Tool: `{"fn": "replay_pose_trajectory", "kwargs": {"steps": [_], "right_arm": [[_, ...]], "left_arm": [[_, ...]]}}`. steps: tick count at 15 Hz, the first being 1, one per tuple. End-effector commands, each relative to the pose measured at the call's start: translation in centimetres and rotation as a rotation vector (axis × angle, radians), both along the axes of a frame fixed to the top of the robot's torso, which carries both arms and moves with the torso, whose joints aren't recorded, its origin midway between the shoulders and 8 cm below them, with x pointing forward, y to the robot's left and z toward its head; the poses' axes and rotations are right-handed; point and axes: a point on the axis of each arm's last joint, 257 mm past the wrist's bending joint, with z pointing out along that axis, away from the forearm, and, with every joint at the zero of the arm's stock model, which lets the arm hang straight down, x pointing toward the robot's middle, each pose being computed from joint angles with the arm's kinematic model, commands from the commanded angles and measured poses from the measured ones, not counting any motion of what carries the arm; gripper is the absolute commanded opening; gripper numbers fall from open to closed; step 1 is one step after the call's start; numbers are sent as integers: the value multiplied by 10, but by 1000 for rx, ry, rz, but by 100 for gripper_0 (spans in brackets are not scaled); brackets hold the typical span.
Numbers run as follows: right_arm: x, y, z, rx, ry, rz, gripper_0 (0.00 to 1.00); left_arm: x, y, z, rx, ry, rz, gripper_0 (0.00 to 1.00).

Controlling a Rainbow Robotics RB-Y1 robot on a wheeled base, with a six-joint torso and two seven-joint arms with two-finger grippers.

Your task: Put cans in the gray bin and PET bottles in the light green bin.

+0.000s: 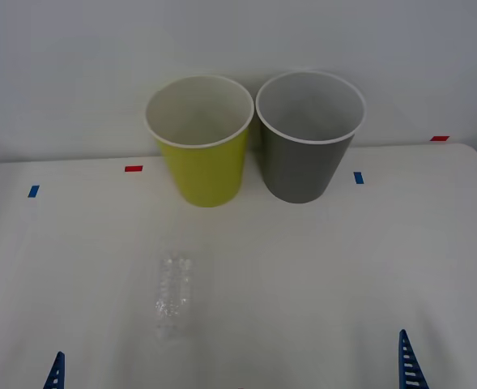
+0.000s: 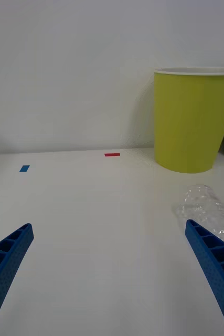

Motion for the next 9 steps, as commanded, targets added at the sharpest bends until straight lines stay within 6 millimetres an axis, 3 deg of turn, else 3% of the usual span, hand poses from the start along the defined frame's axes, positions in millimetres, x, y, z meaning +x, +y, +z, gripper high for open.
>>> {"fn": "replay_pose_trajectory", "kwargs": {"steps": [1, 9], "right_arm": [[0, 0, 0, 0, 0, 0, 100], [0, 0, 0, 0, 0, 0, 100]], "left_arm": [[0, 0, 0, 0, 0, 0, 100], [0, 0, 0, 0, 0, 0, 100]]}}
